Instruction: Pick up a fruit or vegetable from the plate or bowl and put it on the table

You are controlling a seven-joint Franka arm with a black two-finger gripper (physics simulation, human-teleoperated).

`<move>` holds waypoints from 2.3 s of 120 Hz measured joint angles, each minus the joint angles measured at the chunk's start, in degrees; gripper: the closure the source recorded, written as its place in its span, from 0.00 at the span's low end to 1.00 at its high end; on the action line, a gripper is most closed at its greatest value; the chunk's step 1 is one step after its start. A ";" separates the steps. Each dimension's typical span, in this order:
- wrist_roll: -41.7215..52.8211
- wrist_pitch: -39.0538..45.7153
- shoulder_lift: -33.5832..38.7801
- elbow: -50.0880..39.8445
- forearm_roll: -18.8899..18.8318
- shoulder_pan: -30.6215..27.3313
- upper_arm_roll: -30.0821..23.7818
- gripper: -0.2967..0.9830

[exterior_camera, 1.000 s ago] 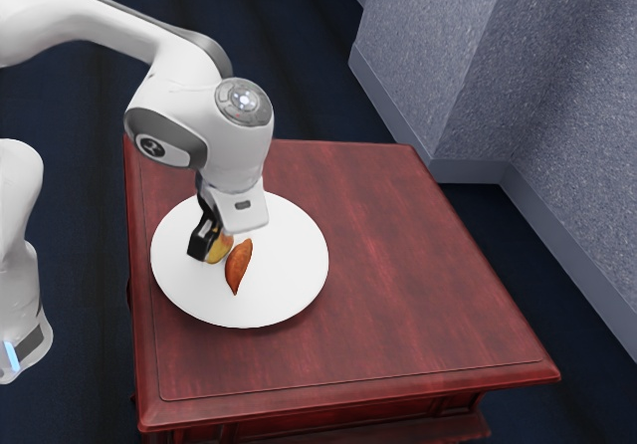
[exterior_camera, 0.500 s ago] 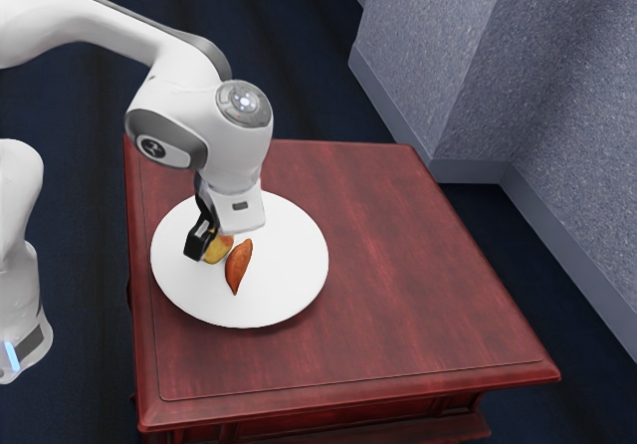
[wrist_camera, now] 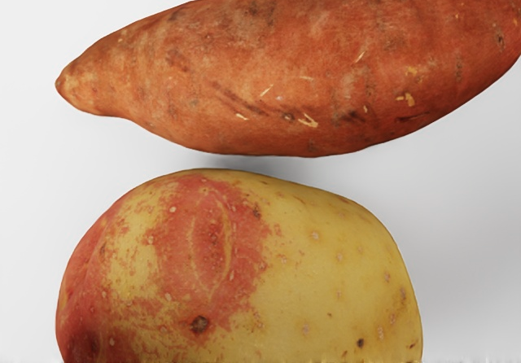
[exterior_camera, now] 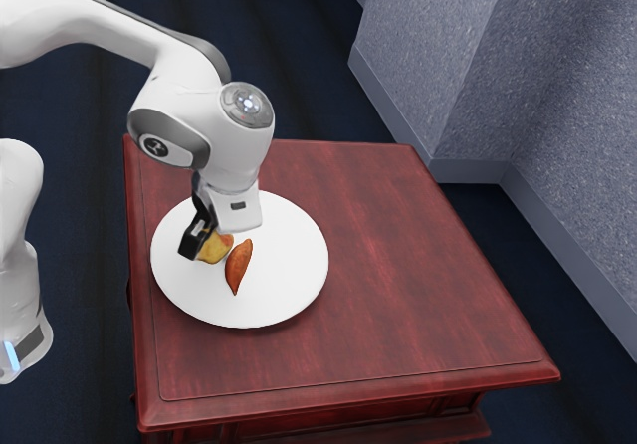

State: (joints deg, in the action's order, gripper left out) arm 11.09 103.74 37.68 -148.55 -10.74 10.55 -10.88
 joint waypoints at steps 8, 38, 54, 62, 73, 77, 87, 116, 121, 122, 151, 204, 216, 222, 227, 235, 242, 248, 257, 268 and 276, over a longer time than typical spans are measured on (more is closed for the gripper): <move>0.06 -0.17 -0.03 -0.07 0.01 0.00 0.76 0.23; 0.22 -1.01 -0.07 -0.31 0.01 -0.08 2.42 0.23; 0.25 -1.14 -0.11 -0.59 0.01 -0.09 2.64 0.23; 0.26 -1.17 -0.14 -0.67 0.01 -0.09 2.66 0.24; 0.25 -1.19 -0.15 -0.70 0.01 -0.09 2.67 0.25; 0.25 -1.17 -0.15 -0.71 0.00 -0.09 2.66 0.26; 0.23 -1.03 -0.15 -0.71 -0.02 -0.09 2.66 0.26; 0.21 0.21 -0.94 -0.64 -0.07 -0.09 2.63 0.26; 0.21 0.48 -1.14 -0.63 -0.06 -0.09 2.63 0.26; 0.20 0.54 -1.16 -0.63 -0.06 -0.09 2.64 0.26; 0.20 1.33 -2.40 -0.19 -0.13 -0.09 2.62 0.24; 0.24 1.06 -5.90 1.20 -0.32 -0.18 2.61 0.23; 0.23 0.87 -6.10 1.29 -0.33 -0.15 2.61 0.24; 0.21 0.81 -6.13 1.30 -0.34 -0.17 2.58 0.27; 0.19 0.76 -6.14 1.31 -0.35 -0.17 2.55 0.29; 0.13 0.71 -6.16 1.31 -0.42 -0.17 2.53 0.33; 0.07 0.61 -6.16 1.32 -0.49 -0.17 2.52 0.34; 0.01 0.55 -6.16 1.32 -0.54 -0.17 2.52 0.35; -0.07 0.49 -6.18 1.32 -0.61 -0.17 2.49 0.36; -0.19 0.44 -6.17 1.34 -0.67 -0.17 2.44 0.37; -0.28 0.38 -6.15 1.34 -0.69 -0.17 2.40 0.37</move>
State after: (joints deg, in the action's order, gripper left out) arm 10.81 104.12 31.53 -147.21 -11.43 10.38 -8.48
